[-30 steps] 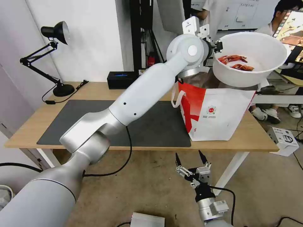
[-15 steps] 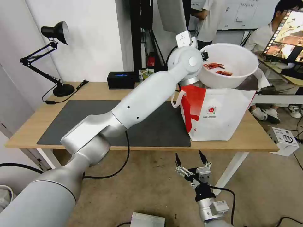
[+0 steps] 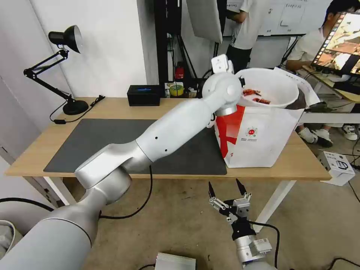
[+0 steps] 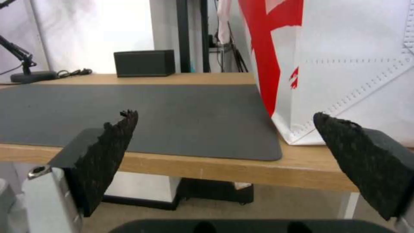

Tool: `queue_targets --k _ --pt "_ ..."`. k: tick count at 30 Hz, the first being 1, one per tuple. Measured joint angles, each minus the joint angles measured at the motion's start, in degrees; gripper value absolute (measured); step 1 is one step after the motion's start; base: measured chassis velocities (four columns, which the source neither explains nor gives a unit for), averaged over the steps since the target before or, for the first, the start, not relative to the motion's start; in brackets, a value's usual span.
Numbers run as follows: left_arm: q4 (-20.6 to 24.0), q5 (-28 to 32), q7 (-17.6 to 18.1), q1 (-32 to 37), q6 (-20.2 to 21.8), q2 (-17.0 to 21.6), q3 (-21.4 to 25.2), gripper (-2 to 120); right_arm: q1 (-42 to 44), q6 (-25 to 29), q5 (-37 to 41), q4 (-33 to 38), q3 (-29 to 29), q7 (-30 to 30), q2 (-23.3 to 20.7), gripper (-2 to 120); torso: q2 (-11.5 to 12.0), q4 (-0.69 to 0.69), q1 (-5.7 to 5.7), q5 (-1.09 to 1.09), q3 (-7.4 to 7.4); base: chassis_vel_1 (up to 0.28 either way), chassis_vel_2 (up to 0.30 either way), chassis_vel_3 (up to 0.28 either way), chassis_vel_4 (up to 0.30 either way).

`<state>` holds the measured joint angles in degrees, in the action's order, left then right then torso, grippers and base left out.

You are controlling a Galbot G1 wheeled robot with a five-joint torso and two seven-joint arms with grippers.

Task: Pick up the trash from the table and place it into the takeout bag.

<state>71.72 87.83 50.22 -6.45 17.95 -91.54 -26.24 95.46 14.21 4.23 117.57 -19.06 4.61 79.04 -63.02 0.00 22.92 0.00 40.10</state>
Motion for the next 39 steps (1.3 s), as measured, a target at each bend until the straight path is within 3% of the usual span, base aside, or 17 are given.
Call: queue_targets --k 8,33,39 --pt "-0.2 -1.5 -0.1 1.3 1.0 0.0 -0.5 4 0.0 0.0 0.0 0.0 0.0 0.0 0.0 100 0.0 0.01 0.00 0.00 0.00 0.000 0.000 0.000 0.000" --pt "0.2 -2.4 -0.4 1.6 1.0 0.1 -0.2 96 0.0 0.0 0.0 0.0 0.0 0.0 0.0 100 0.0 0.00 0.00 0.00 0.00 0.000 0.000 0.000 0.000" --pt "1.2 -2.1 -0.4 1.6 1.0 0.1 -0.2 100 0.0 0.0 0.0 0.0 0.0 0.0 0.0 100 0.0 0.01 0.00 0.00 0.00 0.000 0.000 0.000 0.000"
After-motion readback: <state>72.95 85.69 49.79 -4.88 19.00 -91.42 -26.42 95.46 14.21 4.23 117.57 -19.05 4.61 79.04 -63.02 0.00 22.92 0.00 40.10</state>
